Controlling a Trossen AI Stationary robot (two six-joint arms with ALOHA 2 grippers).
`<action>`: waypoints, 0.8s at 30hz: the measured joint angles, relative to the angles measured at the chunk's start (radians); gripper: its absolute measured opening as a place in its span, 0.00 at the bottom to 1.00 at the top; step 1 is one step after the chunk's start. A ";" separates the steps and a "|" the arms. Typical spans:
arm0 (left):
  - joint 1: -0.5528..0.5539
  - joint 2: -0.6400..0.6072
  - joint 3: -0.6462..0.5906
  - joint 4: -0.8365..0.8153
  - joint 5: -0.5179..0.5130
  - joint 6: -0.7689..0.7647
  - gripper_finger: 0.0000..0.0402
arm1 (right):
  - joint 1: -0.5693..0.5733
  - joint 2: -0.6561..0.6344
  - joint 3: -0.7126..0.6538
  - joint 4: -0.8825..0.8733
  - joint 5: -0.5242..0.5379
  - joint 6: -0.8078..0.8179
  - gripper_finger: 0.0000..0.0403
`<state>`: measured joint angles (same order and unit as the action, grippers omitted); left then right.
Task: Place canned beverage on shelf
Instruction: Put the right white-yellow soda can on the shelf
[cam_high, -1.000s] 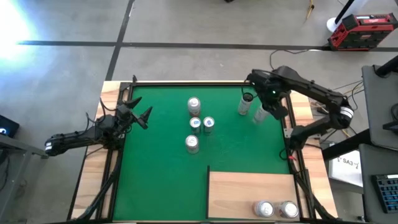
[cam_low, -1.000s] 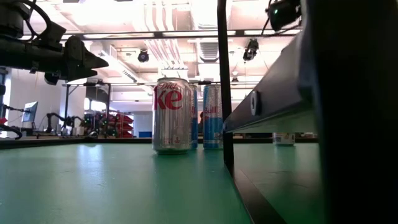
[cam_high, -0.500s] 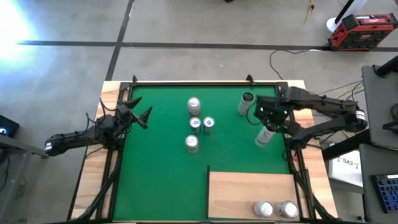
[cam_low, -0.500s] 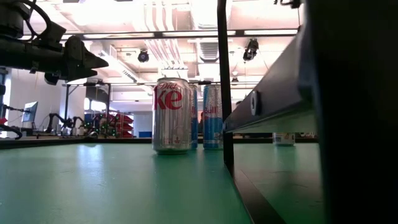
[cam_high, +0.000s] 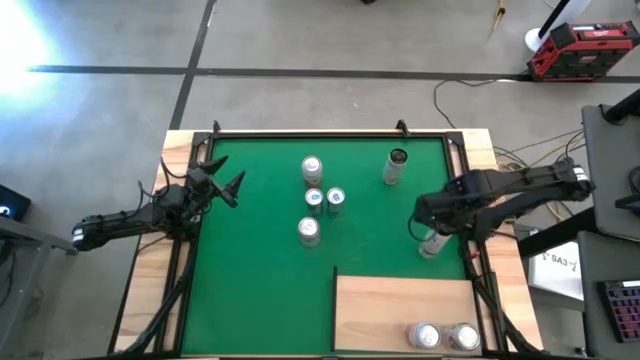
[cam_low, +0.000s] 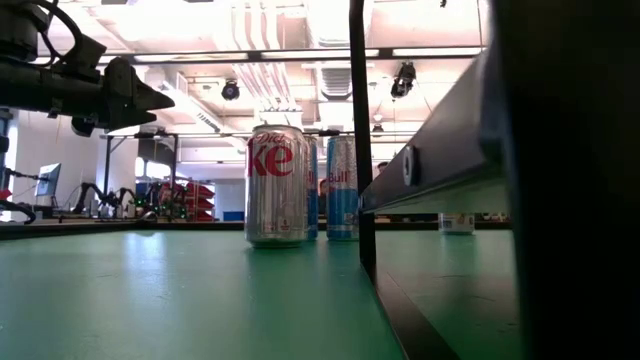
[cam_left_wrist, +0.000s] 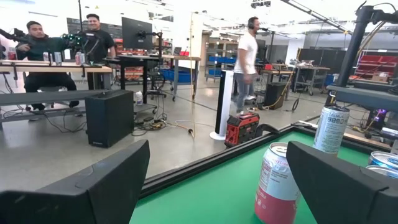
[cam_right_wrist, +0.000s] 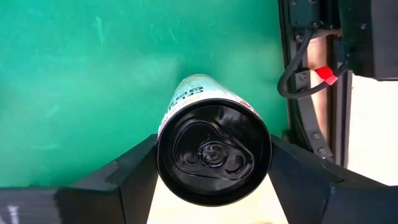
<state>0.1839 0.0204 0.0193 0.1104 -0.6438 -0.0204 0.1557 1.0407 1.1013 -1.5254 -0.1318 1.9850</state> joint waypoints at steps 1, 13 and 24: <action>0.000 0.000 0.000 0.000 0.000 0.000 0.90 | 0.021 0.001 -0.007 0.006 0.000 0.006 0.63; 0.000 0.000 0.000 0.000 0.000 0.000 0.90 | 0.215 0.002 -0.036 0.080 0.048 0.122 0.63; 0.000 0.000 0.000 0.000 0.000 0.000 0.90 | 0.338 0.001 -0.035 0.063 0.068 0.128 0.63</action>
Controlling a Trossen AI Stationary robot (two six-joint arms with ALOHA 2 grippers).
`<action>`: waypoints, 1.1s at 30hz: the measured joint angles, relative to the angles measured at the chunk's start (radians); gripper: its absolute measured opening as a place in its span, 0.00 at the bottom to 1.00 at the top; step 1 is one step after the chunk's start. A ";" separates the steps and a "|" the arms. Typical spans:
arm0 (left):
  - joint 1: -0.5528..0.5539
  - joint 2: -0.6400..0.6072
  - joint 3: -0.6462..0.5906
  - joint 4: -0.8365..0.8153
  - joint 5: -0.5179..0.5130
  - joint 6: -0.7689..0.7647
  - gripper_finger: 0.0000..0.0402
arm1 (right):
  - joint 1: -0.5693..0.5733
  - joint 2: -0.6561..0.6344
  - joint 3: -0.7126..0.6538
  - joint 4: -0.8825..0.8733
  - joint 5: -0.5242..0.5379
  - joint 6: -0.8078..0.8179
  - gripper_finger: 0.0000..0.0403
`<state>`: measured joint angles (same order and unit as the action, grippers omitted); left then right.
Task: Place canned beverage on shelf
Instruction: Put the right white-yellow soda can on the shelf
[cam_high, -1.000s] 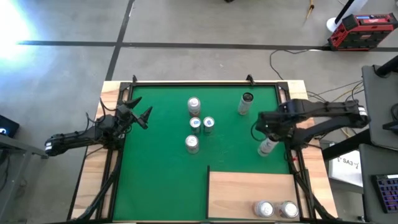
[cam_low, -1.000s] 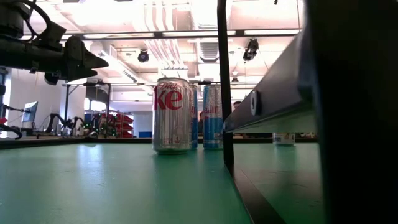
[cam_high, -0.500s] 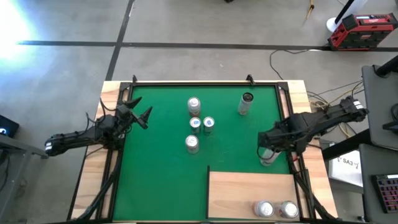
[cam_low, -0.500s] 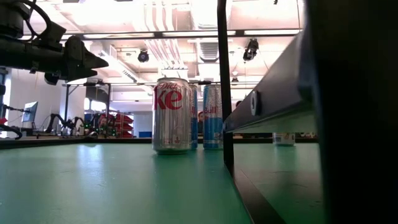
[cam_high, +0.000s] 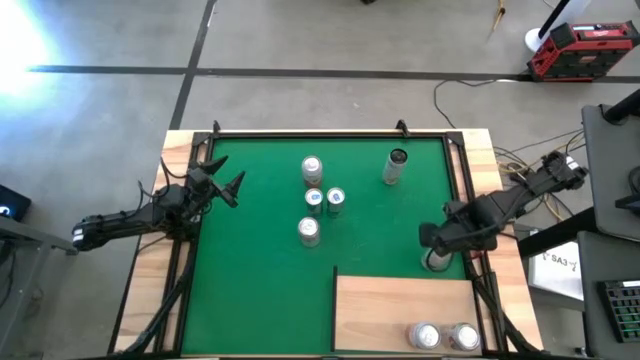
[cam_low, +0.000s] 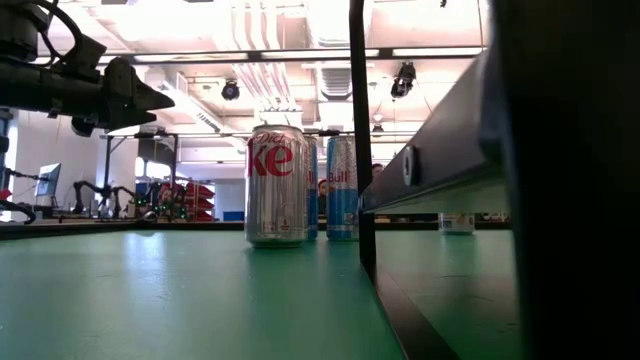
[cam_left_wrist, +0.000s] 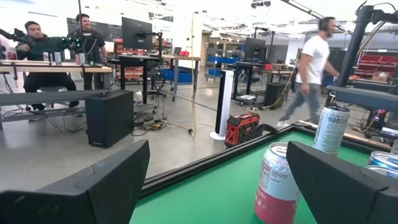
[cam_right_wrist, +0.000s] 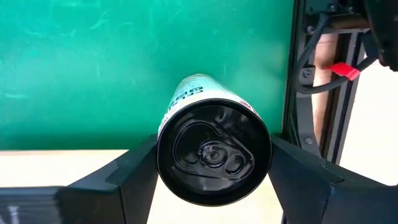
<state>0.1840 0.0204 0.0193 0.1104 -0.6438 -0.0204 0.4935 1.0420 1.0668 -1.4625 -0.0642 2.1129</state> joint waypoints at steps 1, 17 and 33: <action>0.000 0.000 0.000 0.000 0.000 0.000 0.90 | 0.009 0.000 0.000 -0.003 0.001 0.002 0.63; 0.000 0.000 0.000 0.000 0.000 0.000 0.90 | 0.113 0.000 0.127 -0.057 0.042 -0.003 0.63; 0.000 0.000 0.000 0.000 0.000 0.000 0.90 | 0.248 0.043 0.266 -0.095 -0.021 -0.095 0.63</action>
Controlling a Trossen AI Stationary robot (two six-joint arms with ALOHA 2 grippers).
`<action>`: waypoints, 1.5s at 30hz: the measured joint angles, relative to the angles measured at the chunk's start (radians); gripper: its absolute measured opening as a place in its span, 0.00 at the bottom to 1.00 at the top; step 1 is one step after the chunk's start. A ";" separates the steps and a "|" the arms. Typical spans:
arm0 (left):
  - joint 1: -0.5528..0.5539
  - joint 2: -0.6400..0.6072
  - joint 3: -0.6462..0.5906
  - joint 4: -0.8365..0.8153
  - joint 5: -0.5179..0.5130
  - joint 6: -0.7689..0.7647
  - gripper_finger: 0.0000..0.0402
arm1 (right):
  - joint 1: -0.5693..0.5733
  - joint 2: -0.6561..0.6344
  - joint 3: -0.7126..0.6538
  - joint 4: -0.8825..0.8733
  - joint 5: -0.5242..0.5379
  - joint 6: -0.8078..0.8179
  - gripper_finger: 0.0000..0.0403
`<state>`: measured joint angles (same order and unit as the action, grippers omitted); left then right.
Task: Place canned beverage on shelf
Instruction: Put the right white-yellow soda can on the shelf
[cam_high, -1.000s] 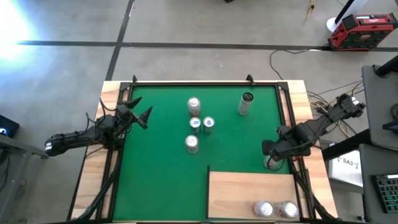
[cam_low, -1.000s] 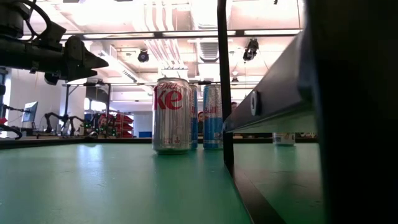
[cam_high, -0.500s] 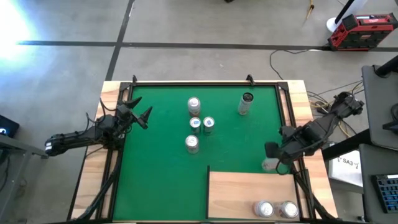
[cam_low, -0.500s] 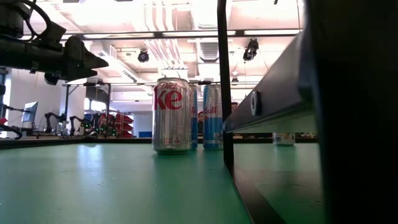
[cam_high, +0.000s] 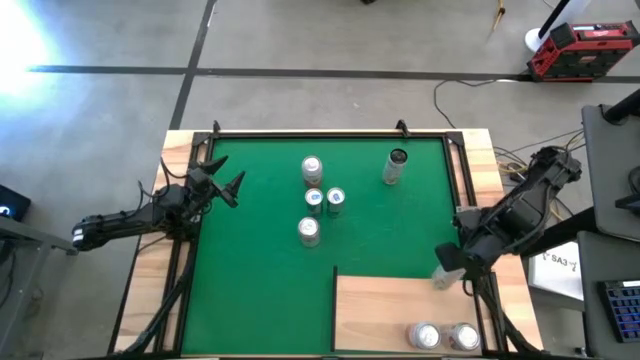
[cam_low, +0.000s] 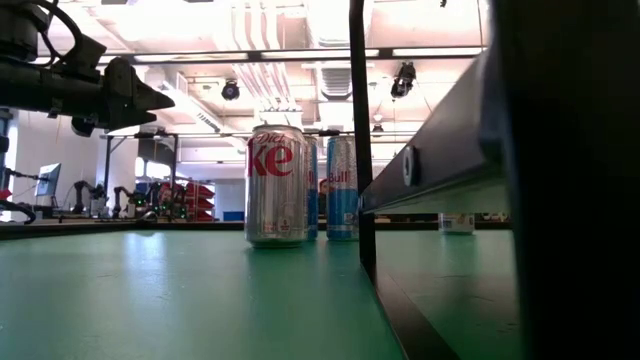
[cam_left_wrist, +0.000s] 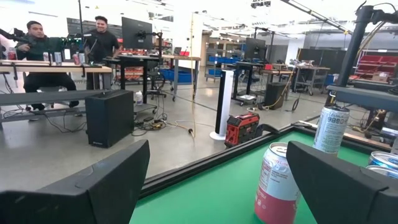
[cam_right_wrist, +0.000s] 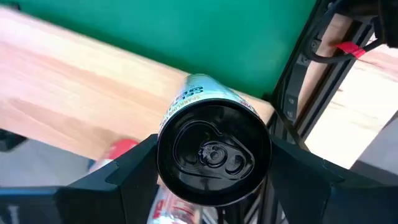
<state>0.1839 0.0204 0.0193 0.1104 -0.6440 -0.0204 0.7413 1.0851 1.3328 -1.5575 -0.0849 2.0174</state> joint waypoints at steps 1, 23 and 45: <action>0.000 0.000 0.000 0.000 0.000 0.000 0.90 | 0.012 0.010 0.006 0.000 -0.001 0.001 0.63; 0.000 0.000 0.000 0.000 0.000 0.000 0.90 | 0.239 0.179 0.040 0.044 0.042 0.242 0.63; 0.000 0.000 0.000 0.000 0.000 0.000 0.90 | 0.240 0.264 0.130 0.045 0.112 0.152 0.63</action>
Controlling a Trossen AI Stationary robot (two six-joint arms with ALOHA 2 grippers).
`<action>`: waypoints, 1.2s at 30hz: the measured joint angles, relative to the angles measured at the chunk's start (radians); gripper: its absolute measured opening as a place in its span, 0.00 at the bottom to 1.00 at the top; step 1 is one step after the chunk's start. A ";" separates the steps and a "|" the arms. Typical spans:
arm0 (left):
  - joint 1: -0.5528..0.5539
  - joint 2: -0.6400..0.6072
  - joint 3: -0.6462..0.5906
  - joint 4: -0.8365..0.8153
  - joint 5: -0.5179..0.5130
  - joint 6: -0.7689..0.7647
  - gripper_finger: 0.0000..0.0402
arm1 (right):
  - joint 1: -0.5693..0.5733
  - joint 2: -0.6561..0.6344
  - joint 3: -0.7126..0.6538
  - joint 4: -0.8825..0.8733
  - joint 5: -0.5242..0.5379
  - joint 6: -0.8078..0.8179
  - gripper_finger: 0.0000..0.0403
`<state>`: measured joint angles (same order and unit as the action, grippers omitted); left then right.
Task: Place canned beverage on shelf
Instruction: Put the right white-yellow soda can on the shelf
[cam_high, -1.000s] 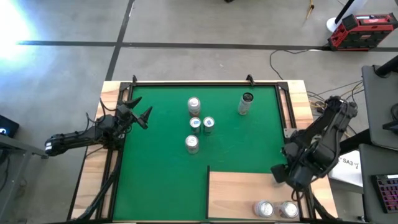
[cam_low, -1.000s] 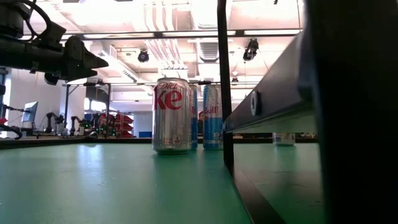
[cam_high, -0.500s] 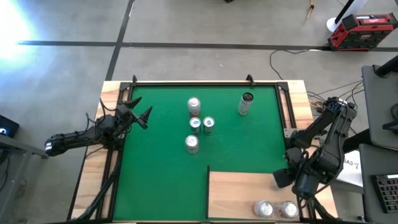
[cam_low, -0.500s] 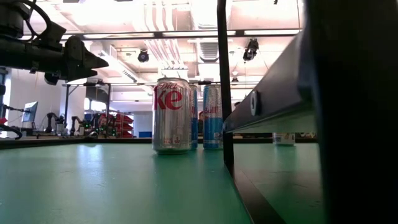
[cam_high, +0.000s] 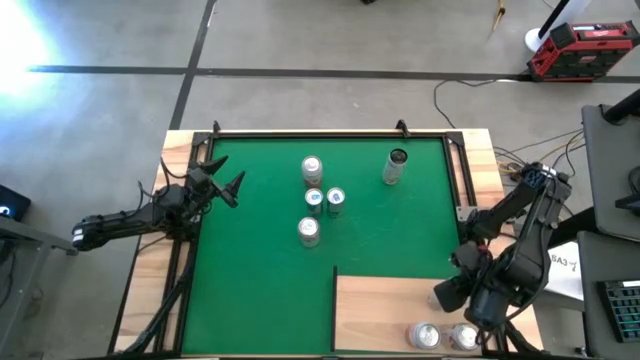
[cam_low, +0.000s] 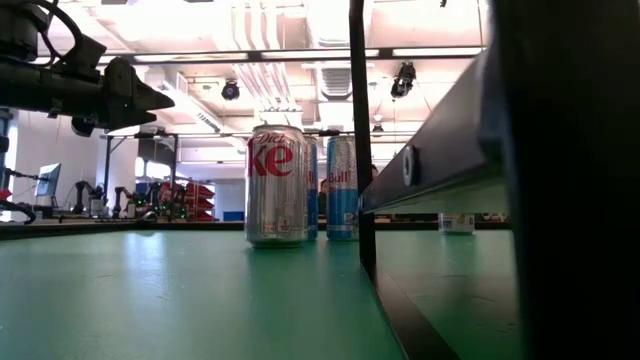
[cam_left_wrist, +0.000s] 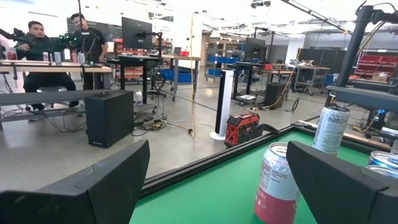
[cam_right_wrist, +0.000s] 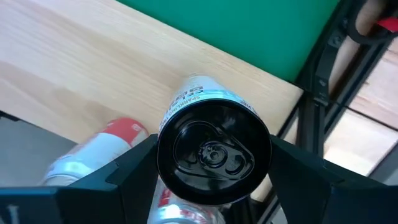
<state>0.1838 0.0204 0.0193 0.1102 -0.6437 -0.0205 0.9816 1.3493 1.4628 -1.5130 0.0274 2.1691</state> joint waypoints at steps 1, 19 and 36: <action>0.000 0.000 0.000 0.000 0.000 0.000 0.90 | -0.005 0.009 0.010 -0.006 0.006 -0.015 0.63; 0.000 0.000 0.000 0.000 0.000 0.000 0.90 | -0.156 0.153 0.180 -0.057 0.035 -0.257 0.63; 0.000 0.000 0.000 0.000 0.000 0.000 0.90 | -0.236 0.351 0.404 -0.058 0.016 -0.421 0.63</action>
<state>0.1840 0.0204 0.0193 0.1105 -0.6437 -0.0204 0.7452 1.7002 1.8665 -1.5711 0.0429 1.7484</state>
